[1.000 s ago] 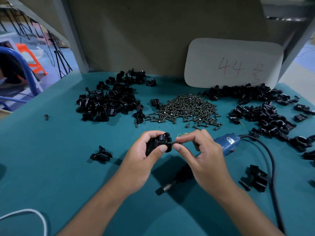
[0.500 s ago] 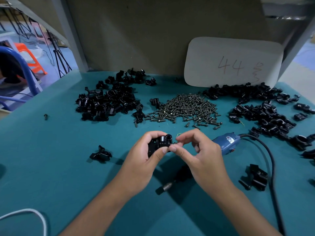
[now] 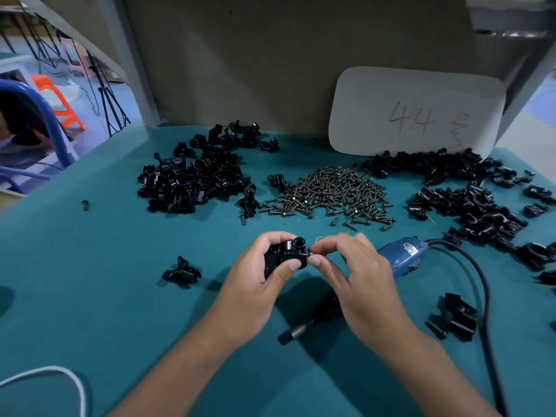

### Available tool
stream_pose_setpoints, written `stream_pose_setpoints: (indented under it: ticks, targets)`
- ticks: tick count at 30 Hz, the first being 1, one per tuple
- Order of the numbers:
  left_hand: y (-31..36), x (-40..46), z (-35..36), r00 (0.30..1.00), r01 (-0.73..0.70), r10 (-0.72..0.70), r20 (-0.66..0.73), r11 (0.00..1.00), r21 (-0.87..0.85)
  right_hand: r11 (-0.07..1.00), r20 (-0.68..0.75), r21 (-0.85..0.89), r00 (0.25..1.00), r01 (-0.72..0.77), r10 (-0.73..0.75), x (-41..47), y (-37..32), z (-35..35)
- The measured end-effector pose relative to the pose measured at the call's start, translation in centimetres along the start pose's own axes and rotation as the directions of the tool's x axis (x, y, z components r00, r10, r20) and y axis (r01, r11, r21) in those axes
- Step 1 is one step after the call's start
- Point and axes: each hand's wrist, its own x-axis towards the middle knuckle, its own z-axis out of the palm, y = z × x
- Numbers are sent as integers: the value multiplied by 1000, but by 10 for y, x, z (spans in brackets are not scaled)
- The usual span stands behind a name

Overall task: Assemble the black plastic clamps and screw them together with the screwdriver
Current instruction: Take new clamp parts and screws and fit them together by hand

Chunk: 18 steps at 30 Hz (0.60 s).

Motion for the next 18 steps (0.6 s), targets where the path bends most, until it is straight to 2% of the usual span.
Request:
stream_pose_setpoints:
  ticks: [3, 9, 18]
  targets:
    - [-1, 0, 3, 1000, 3, -3, -10, 1000, -27, 999, 34, -44, 999, -12, 14, -3, -1, 6]
    - [-1, -1, 5, 1000, -8, 8, -13, 999, -37, 980, 53, -184, 996, 78, -69, -6, -1, 11]
    - [-3, 0, 2, 1000, 2, -2, 0, 999, -47, 970, 23, -201, 991, 136, -134, -4, 0, 7]
